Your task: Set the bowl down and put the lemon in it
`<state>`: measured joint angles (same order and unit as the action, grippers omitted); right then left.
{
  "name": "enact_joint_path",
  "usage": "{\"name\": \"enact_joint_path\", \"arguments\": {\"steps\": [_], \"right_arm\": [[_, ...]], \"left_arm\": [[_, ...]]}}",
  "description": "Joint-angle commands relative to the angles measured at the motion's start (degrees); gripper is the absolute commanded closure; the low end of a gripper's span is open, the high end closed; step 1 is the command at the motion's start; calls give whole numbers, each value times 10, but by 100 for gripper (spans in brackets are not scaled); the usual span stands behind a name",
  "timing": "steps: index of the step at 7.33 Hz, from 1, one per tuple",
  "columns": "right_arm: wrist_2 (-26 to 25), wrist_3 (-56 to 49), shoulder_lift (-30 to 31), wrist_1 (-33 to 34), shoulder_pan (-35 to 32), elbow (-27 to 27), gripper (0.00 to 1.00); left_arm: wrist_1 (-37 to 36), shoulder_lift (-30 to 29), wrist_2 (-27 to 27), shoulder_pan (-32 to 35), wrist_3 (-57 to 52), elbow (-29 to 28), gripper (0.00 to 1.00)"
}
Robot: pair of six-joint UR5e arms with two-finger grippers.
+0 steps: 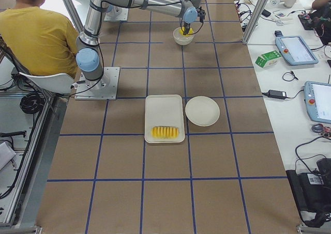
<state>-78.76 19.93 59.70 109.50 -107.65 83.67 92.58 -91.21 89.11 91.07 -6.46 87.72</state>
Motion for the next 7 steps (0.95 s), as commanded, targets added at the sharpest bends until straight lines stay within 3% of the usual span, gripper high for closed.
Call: {"name": "enact_joint_path", "arguments": {"steps": [1, 6, 7], "right_arm": [[6, -2, -11, 5, -8, 2, 100], [7, 1, -39, 6, -10, 2, 100], [6, 1, -41, 4, -9, 4, 85]], "left_arm": [[-1, -1, -1, 0, 0, 0, 0], [-2, 0, 0, -1, 0, 0, 0], [-2, 0, -1, -1, 0, -1, 0]]}}
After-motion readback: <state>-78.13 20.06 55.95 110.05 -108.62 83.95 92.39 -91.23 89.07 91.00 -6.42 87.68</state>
